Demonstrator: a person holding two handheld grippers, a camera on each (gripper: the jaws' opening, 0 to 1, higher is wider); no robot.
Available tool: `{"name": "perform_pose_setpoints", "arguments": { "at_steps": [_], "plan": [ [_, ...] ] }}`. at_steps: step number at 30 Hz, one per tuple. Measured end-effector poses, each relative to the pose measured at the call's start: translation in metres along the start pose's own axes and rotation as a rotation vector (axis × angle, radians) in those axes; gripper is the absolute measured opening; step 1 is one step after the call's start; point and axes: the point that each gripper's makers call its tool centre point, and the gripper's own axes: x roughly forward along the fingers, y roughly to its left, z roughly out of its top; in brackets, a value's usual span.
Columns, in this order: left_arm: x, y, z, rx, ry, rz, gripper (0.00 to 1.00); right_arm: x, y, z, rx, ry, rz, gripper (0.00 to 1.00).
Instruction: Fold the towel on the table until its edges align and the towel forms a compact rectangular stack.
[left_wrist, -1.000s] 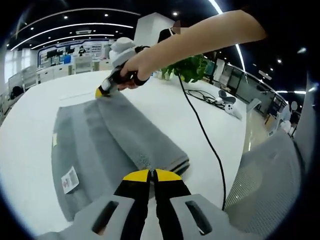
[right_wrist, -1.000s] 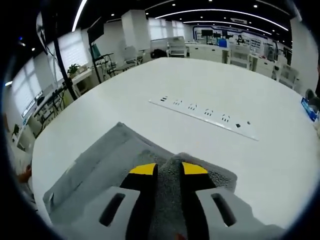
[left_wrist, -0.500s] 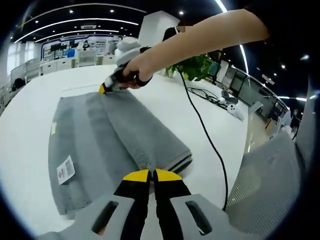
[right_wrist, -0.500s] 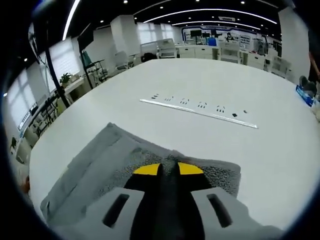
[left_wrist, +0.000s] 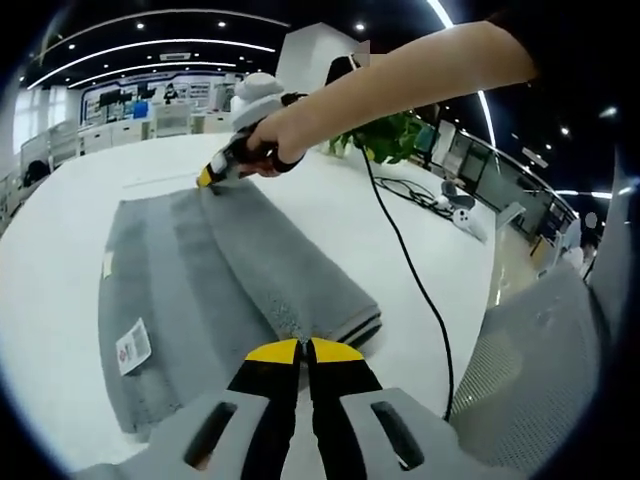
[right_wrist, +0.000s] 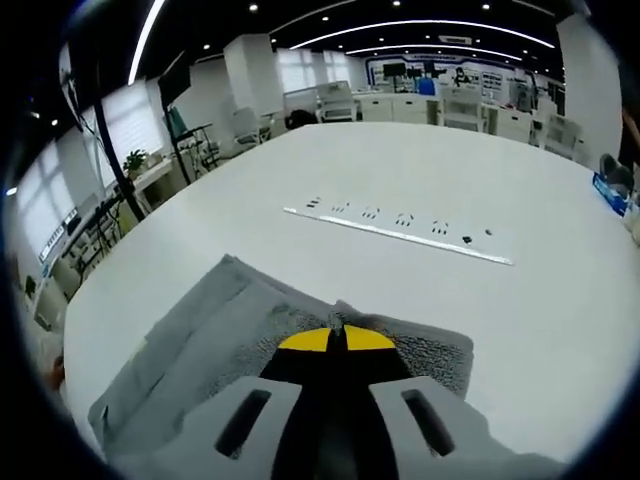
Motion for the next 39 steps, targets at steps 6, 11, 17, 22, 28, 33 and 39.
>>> {"name": "perform_pose_setpoints", "arguments": {
  "at_steps": [6, 11, 17, 22, 28, 33, 39],
  "plan": [
    [-0.006, -0.001, 0.009, 0.011, -0.020, 0.007, 0.03, -0.005, 0.007, 0.012, -0.013, -0.016, 0.009, 0.00],
    [-0.013, -0.001, 0.014, 0.015, -0.035, 0.013, 0.03, -0.008, 0.015, 0.023, -0.019, -0.036, 0.018, 0.00],
    [-0.023, 0.006, 0.012, 0.025, -0.024, 0.047, 0.03, -0.008, 0.032, 0.033, -0.046, -0.049, 0.042, 0.00],
    [-0.033, 0.015, 0.011, 0.020, -0.031, 0.078, 0.03, -0.006, 0.043, 0.043, -0.038, -0.065, 0.057, 0.00],
    [-0.046, 0.028, 0.011, 0.002, -0.035, 0.118, 0.03, -0.004, 0.058, 0.049, -0.051, -0.075, 0.081, 0.00],
    [-0.055, 0.040, 0.004, -0.026, -0.031, 0.153, 0.03, 0.001, 0.069, 0.054, -0.060, -0.075, 0.097, 0.00],
    [-0.070, 0.054, 0.005, -0.062, -0.051, 0.202, 0.03, 0.005, 0.081, 0.063, -0.069, -0.087, 0.115, 0.00]
  ]
}}
